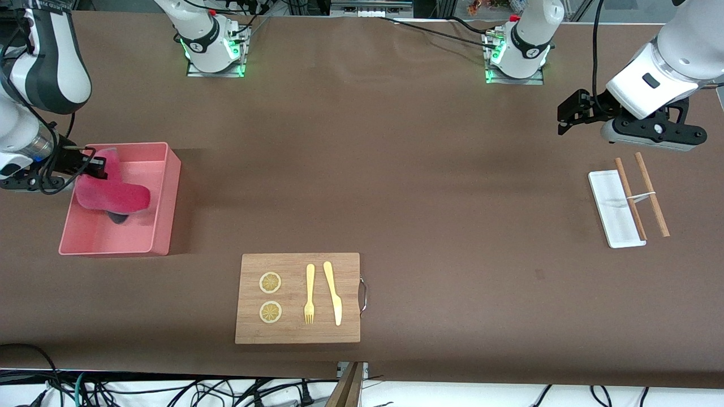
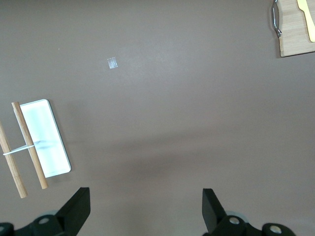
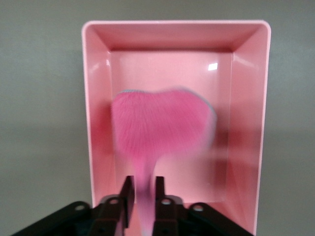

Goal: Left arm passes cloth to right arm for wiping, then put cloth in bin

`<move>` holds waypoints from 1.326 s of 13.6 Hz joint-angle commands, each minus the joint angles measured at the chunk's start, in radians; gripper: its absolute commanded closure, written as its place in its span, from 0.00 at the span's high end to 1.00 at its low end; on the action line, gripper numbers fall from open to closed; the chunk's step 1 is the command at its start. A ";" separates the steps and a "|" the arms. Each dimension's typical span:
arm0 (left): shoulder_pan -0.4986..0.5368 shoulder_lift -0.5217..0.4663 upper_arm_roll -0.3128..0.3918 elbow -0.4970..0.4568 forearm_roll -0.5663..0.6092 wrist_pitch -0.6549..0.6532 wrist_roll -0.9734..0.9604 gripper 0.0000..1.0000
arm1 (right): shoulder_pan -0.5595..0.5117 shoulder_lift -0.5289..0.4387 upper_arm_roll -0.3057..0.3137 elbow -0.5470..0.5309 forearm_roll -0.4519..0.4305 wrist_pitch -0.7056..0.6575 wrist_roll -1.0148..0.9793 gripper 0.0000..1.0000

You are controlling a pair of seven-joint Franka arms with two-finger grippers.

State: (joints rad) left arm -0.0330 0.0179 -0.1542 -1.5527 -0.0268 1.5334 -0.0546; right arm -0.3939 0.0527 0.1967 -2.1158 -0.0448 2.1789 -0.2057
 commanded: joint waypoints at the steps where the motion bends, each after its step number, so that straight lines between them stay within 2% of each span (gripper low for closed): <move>1: 0.007 0.010 0.001 0.017 -0.018 -0.006 0.012 1.00 | -0.006 -0.060 0.009 0.005 -0.007 -0.062 -0.004 1.00; 3: 0.007 0.033 0.002 0.061 -0.005 -0.006 0.009 1.00 | -0.006 -0.079 0.009 0.008 0.000 -0.064 -0.001 1.00; 5: 0.036 0.033 0.004 0.063 -0.004 -0.010 0.012 1.00 | -0.006 -0.102 0.010 0.033 0.002 -0.102 0.003 1.00; 9: 0.048 0.036 -0.002 0.066 -0.005 -0.009 0.012 1.00 | -0.005 -0.152 0.047 0.105 0.022 -0.299 0.159 1.00; 12: 0.048 0.036 -0.004 0.066 -0.007 -0.009 0.012 1.00 | 0.039 -0.154 0.041 0.213 0.048 -0.436 0.172 1.00; 13: 0.048 0.036 -0.004 0.066 -0.007 -0.009 0.010 1.00 | 0.068 -0.154 0.011 0.247 0.052 -0.474 0.172 1.00; 16: 0.047 0.034 -0.004 0.065 -0.005 -0.010 0.010 1.00 | 0.235 -0.154 -0.141 0.298 0.054 -0.539 0.172 1.00; 18: 0.047 0.034 -0.004 0.065 -0.005 -0.013 0.010 1.00 | 0.295 -0.154 -0.190 0.306 0.052 -0.542 0.170 1.00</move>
State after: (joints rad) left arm 0.0131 0.0384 -0.1564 -1.5179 -0.0268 1.5373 -0.0536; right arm -0.1652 -0.1051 0.0621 -1.8313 -0.0039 1.6632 -0.0424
